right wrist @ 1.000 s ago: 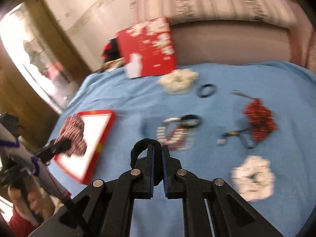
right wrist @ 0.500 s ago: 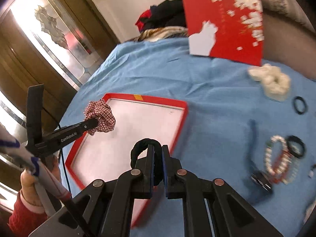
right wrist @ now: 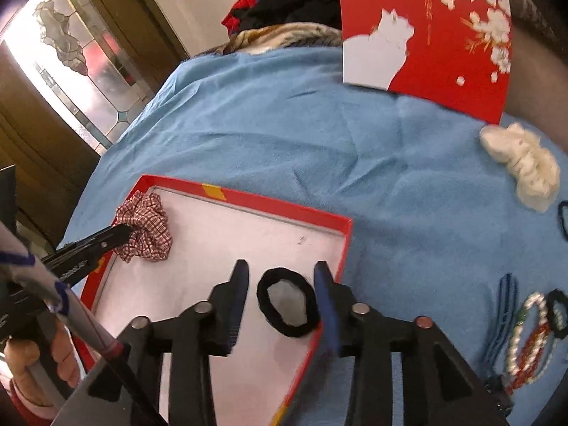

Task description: Organize jewelry

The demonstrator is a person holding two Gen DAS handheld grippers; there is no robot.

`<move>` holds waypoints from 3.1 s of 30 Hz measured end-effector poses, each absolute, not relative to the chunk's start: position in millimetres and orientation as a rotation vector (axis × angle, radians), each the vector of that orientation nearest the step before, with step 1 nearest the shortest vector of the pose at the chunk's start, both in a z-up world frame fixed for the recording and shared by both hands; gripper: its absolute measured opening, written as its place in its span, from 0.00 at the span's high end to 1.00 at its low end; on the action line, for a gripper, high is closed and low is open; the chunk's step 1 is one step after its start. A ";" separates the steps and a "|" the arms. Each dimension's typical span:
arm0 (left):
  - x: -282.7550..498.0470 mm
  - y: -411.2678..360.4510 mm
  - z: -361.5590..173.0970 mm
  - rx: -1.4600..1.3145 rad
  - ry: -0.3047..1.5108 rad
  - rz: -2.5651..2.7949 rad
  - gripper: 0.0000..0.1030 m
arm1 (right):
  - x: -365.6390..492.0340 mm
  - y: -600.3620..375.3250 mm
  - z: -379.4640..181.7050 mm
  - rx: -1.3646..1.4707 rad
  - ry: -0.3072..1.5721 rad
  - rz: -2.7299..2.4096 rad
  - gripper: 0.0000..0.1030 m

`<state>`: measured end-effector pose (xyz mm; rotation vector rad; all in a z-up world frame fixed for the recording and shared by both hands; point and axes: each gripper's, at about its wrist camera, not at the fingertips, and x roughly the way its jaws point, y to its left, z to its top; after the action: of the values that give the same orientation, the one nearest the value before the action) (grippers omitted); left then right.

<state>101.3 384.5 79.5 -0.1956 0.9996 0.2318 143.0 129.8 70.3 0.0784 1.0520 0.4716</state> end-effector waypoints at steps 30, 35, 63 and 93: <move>-86.9 150.8 148.5 -0.176 0.891 -0.055 0.58 | -95.9 -197.9 92.2 -0.077 0.835 -0.101 0.54; -92.9 124.9 137.4 -0.122 0.927 -0.069 0.58 | -118.1 -221.3 81.3 -0.040 0.854 -0.121 0.53; 40.0 17.8 43.8 0.221 1.095 -0.262 0.70 | -116.6 -280.9 31.4 0.214 0.931 -0.164 0.50; 27.4 5.6 33.9 0.228 1.138 -0.301 0.97 | -120.1 -272.7 23.4 0.160 0.885 -0.161 0.42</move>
<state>27.4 5.6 33.9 0.2278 1.1377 -0.3006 -120.1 -272.7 23.4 0.1596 0.8853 -0.1606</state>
